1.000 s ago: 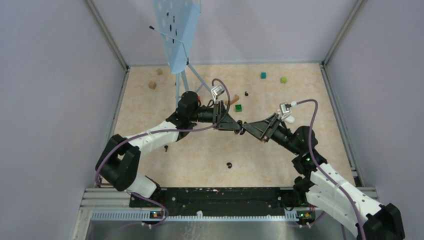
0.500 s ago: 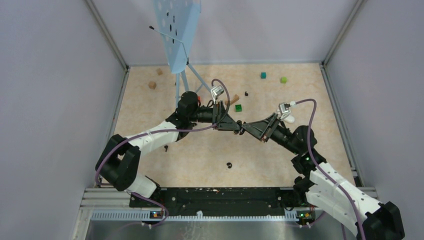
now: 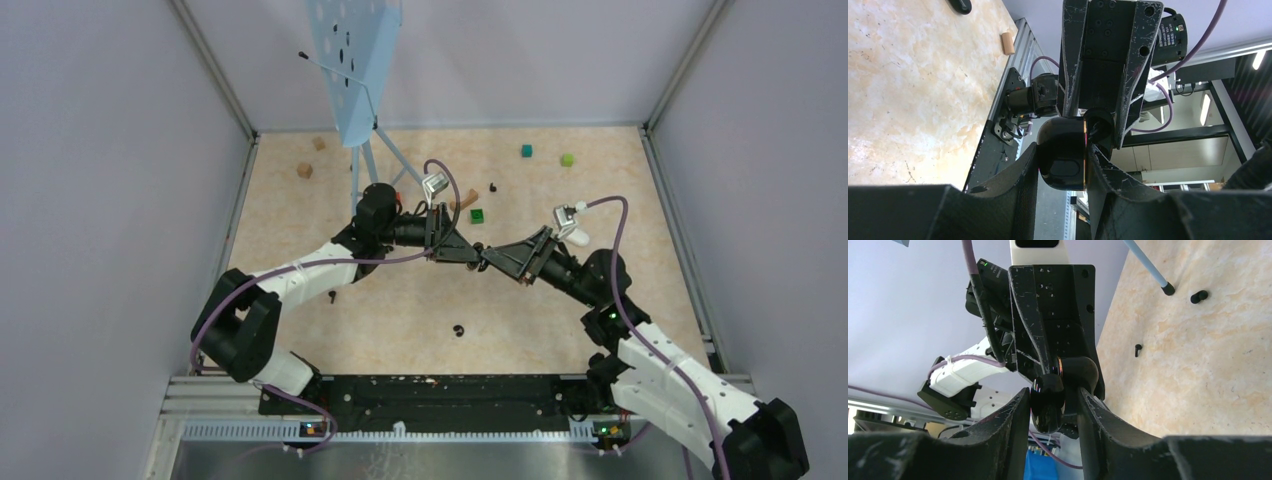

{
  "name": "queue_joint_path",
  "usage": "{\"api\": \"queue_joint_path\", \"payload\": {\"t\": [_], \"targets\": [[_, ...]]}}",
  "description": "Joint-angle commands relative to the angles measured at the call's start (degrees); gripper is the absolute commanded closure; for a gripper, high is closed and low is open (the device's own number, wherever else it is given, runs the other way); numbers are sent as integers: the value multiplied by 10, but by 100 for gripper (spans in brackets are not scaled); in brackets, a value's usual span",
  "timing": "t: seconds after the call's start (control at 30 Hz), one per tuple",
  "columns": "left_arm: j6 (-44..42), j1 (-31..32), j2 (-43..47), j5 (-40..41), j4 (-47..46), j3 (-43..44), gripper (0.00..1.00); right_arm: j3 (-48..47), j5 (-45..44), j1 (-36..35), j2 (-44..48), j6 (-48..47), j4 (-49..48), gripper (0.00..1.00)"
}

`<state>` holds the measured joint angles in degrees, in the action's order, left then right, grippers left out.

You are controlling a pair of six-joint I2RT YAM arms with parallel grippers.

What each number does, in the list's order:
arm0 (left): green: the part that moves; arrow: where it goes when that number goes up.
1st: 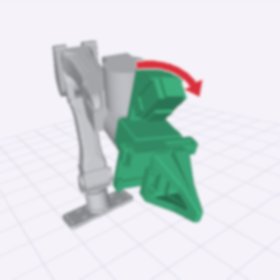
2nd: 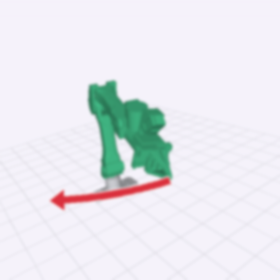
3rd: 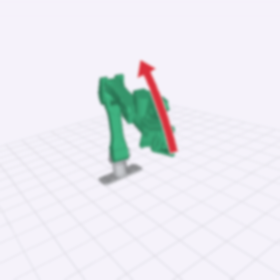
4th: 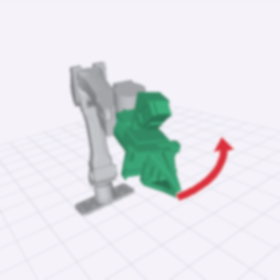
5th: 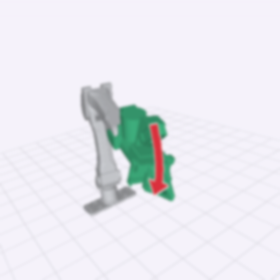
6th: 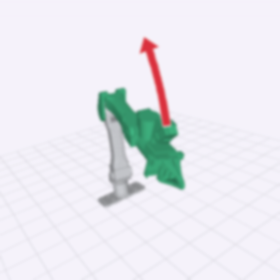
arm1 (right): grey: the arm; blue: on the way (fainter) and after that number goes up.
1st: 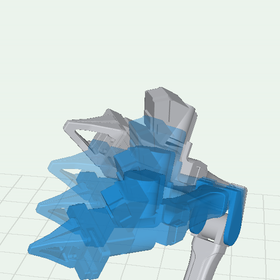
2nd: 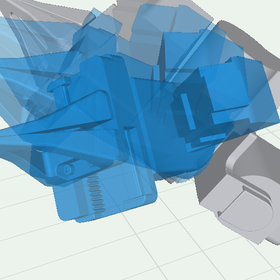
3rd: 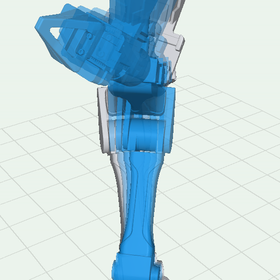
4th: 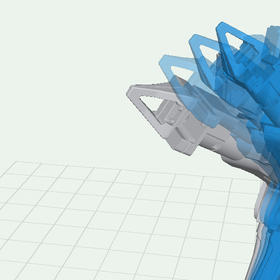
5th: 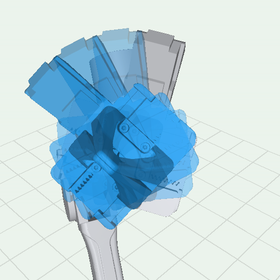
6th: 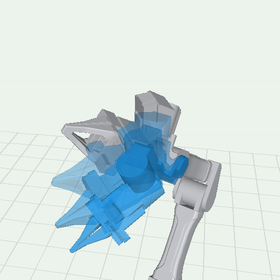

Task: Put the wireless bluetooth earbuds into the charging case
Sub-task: Pass from the left arm to the right

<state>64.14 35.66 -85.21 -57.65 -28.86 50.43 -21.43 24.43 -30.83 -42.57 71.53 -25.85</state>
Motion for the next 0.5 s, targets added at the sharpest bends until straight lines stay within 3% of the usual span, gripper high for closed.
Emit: {"api": "queue_joint_path", "payload": {"t": [0.0, 0.2, 0.47], "targets": [[-3, 1, 21, -11, -37, 11, 100, -14, 15, 1, -10, -17, -10, 62], [-2, 0, 19, -11, -38, 12, 100, -15, 20, 1, -13, -20, -4, 63], [-3, 0, 19, -12, -37, 12, 100, -10, 13, 1, -6, -19, 6, 86]]}}
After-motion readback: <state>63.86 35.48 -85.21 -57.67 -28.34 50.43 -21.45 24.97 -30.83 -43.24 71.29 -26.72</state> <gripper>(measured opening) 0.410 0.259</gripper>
